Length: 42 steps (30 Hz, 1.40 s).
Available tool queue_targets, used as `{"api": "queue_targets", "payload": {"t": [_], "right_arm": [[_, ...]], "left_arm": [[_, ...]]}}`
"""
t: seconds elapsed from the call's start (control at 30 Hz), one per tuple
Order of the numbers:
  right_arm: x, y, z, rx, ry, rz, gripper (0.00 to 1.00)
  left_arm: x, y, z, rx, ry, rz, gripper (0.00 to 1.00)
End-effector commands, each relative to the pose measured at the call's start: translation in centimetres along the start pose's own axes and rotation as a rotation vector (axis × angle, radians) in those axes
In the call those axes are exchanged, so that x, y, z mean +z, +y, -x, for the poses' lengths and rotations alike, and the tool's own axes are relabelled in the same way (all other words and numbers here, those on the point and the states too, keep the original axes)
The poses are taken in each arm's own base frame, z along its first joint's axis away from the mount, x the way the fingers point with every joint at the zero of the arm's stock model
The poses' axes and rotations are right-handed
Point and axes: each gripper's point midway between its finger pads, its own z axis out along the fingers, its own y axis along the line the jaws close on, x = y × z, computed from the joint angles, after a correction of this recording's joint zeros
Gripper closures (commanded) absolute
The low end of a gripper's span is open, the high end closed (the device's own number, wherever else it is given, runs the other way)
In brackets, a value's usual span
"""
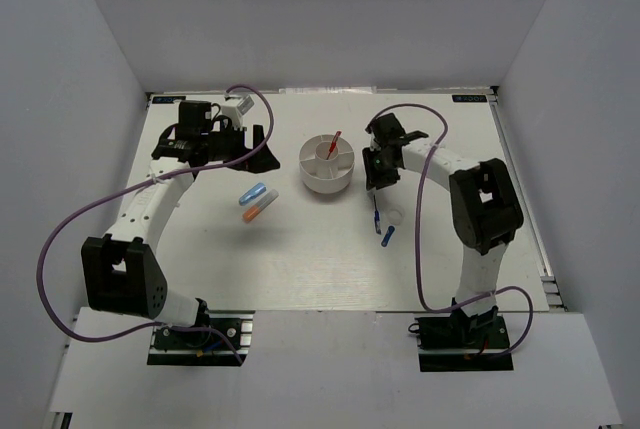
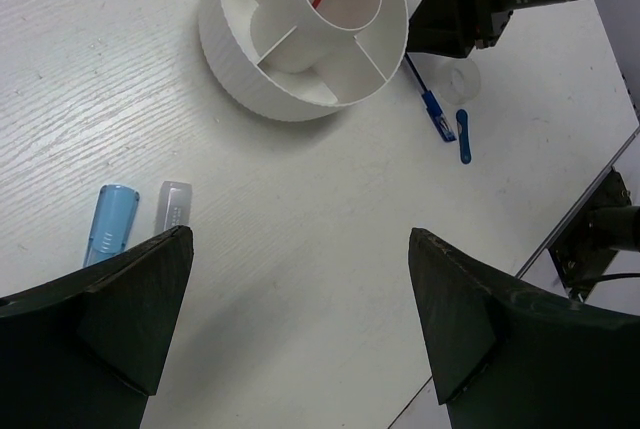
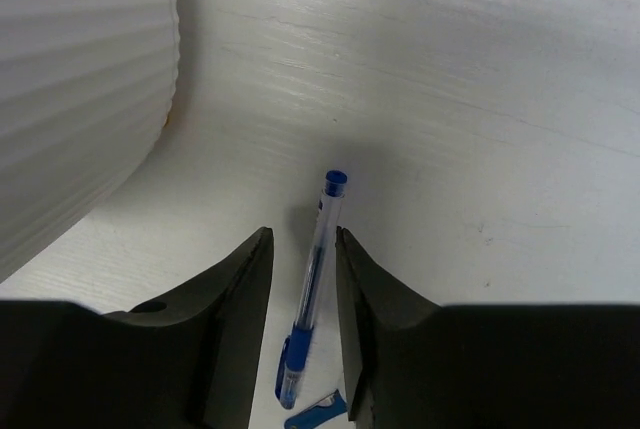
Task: Sort the stationery into containers
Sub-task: Pick up the pen from the center of the board.
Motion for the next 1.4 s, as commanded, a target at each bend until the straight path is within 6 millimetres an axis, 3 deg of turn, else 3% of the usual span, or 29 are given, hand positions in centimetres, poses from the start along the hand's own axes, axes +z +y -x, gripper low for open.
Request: {"api": "queue_targets", "payload": {"t": [0.0,0.2,0.37,0.47,0.5,0.63,0.73,0.8,0.97,1.07,1.1,1.2,1.23,1.3,1.33,1.37], "right_arm": [[0.1,-0.5,0.9,0.017,-0.021,-0.072,0.63],[1.3,-2.1,0.4,0.029,-0.015,-0.200,0.69],[2.2,-1.6,-0.5,0.023,0.018,-0.161,0.73],[3.1,-2.0,-1.3,0.028,0.049,-0.163,0.83],[3.3,-2.2,-1.5,0.021,0.056,-0.168,0.97],[2.3,-1.8,-1.2,0.013,0.057,-0.118,1.00],[-0.5,-1.5,0.5,-0.031,0.026,-0.080,1.00],[-3.4,-0.9,2.4,-0.072,-0.017,-0.039,1.00],[-10.7,3.4,4.9,-0.101,-0.071,0.261,1.00],[-15.3,5.5,5.5,-0.112,-0.143,0.399,1.00],[-16.2,6.0,5.7,-0.120,-0.171,0.434,1.00],[-18.8,7.9,6.2,-0.128,-0.195,0.551,1.00],[-20.2,8.7,7.0,-0.116,-0.204,0.597,1.00],[-20.7,9.0,7.8,-0.117,-0.232,0.605,1.00],[-21.0,9.1,8.4,-0.107,-0.255,0.599,1.00],[-21.0,9.2,8.6,-0.101,-0.257,0.602,1.00]], "left_arm": [[-0.3,0.1,-0.4,0.015,0.004,0.003,0.02],[-0.5,0.2,-0.6,0.020,0.007,0.015,0.02],[-0.4,0.3,-0.5,0.018,0.011,0.017,0.02],[-0.4,0.3,-0.5,0.022,0.012,0.014,0.02],[-0.5,0.1,-0.3,0.026,0.008,0.008,0.02],[-0.9,-0.3,-0.1,0.076,0.002,-0.006,0.03],[-1.6,-1.1,0.9,0.185,-0.009,-0.044,0.04],[-2.2,-1.8,2.1,0.262,-0.038,-0.065,0.05],[-4.6,-5.8,3.6,0.692,-0.133,-0.176,0.08],[-4.5,-8.2,4.3,0.942,-0.175,-0.203,0.08],[-4.3,-9.8,4.8,1.064,-0.191,-0.226,0.08],[-3.6,-11.6,5.3,1.255,-0.202,-0.232,0.08],[-2.9,-13.1,4.7,1.388,-0.217,-0.268,0.08],[-2.2,-14.7,4.9,1.590,-0.286,-0.266,0.08],[-1.3,-16.3,2.8,1.663,-0.301,-0.319,0.10],[-0.8,-17.2,2.2,1.731,-0.324,-0.326,0.11]]}}
